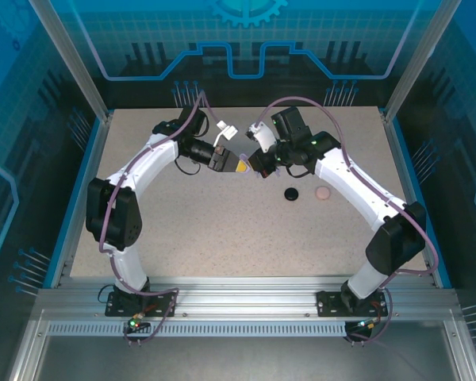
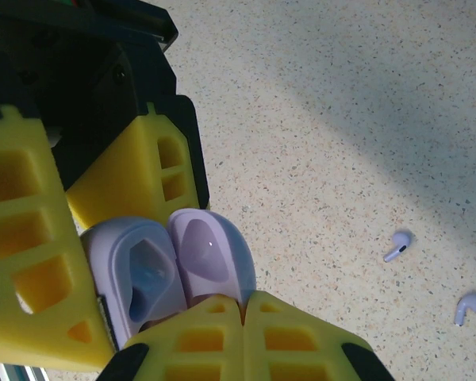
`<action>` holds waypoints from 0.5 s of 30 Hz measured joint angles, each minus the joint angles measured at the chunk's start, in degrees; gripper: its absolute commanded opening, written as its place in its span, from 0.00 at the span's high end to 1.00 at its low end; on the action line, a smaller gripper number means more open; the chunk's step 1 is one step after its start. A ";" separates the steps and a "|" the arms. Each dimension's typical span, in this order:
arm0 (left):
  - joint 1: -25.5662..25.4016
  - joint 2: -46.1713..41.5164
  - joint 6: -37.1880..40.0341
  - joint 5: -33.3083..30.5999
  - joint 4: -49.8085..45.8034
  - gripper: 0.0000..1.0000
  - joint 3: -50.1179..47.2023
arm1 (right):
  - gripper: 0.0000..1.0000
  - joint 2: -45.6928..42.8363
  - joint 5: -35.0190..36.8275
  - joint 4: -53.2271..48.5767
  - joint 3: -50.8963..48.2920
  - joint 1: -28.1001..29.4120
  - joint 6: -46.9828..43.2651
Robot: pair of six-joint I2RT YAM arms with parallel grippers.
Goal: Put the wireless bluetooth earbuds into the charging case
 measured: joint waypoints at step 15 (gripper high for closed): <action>0.00 -0.02 0.04 0.00 0.46 1.00 -0.07 | 0.84 0.00 0.83 -0.17 0.20 -0.04 0.13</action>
